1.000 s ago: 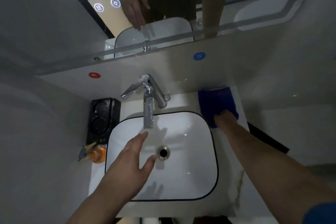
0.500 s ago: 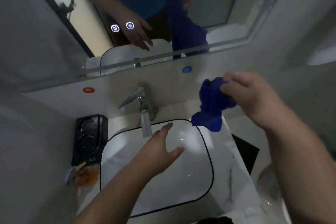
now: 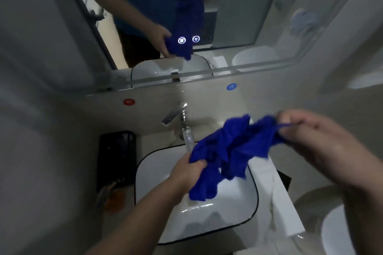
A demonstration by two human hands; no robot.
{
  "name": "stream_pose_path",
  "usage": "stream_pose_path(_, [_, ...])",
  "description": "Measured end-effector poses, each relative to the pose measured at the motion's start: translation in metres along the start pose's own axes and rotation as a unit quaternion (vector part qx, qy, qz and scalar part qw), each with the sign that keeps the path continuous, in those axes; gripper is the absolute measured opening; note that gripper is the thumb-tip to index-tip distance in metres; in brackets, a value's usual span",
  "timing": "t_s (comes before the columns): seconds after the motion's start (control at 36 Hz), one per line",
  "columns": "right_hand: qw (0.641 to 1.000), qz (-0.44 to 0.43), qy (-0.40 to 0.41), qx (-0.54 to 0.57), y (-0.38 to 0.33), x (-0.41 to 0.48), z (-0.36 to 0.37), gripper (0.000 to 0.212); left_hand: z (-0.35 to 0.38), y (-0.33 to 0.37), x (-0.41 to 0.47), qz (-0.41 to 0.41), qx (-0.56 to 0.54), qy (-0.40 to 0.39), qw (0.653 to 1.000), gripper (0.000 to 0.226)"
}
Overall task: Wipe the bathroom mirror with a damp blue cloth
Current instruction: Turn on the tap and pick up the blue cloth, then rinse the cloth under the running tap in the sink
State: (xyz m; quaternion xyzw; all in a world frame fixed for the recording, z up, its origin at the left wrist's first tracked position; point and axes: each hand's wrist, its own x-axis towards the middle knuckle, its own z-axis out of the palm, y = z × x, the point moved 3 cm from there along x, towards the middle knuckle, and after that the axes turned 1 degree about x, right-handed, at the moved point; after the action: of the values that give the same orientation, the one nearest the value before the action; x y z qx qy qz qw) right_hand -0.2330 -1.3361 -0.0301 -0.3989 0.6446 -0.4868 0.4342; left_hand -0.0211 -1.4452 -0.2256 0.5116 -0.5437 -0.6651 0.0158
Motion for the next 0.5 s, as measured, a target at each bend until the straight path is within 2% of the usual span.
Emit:
stream_pose_path(0.08, [0.985,0.127,-0.028,-0.114,0.070,0.006,0.022,0.039,-0.023,-0.047,0.006,-0.081,0.046,0.008,0.996,0.031])
stream_pose_path(0.19, [0.945,0.228,-0.054,-0.226,0.157,0.027,0.053,0.027,-0.039,-0.081,0.011,-0.147,0.129,0.031,0.980,0.026])
stream_pose_path(0.25, [0.933,0.252,-0.070,-0.247,0.189,0.039,0.064,0.025,-0.040,-0.086,0.019,-0.135,0.120,0.047,0.983,0.032])
stream_pose_path(0.31, [0.925,0.269,-0.075,-0.257,0.209,0.051,0.073,0.019,-0.037,-0.084,0.021,-0.105,0.127,0.057,0.985,0.053])
stream_pose_path(0.33, [0.922,0.273,-0.086,-0.259,0.216,0.055,0.076,0.022,-0.037,-0.083,0.024,-0.079,0.166,0.059,0.981,0.052])
stream_pose_path(0.36, [0.918,0.271,-0.104,-0.269,0.224,0.059,0.079,0.033,-0.035,-0.082,0.027,-0.055,0.202,0.059,0.976,0.038])
stream_pose_path(0.39, [0.913,0.266,-0.122,-0.283,0.230,0.062,0.082,0.048,-0.034,-0.081,0.031,-0.032,0.231,0.064,0.970,0.033])
stream_pose_path(0.44, [0.904,0.257,-0.150,-0.307,0.239,0.070,0.084,0.060,-0.035,-0.075,0.037,-0.025,0.213,0.094,0.972,0.033])
stream_pose_path(0.5, [0.892,0.255,-0.170,-0.333,0.250,0.077,0.083,0.061,-0.043,-0.059,0.045,-0.028,0.178,0.141,0.973,0.030])
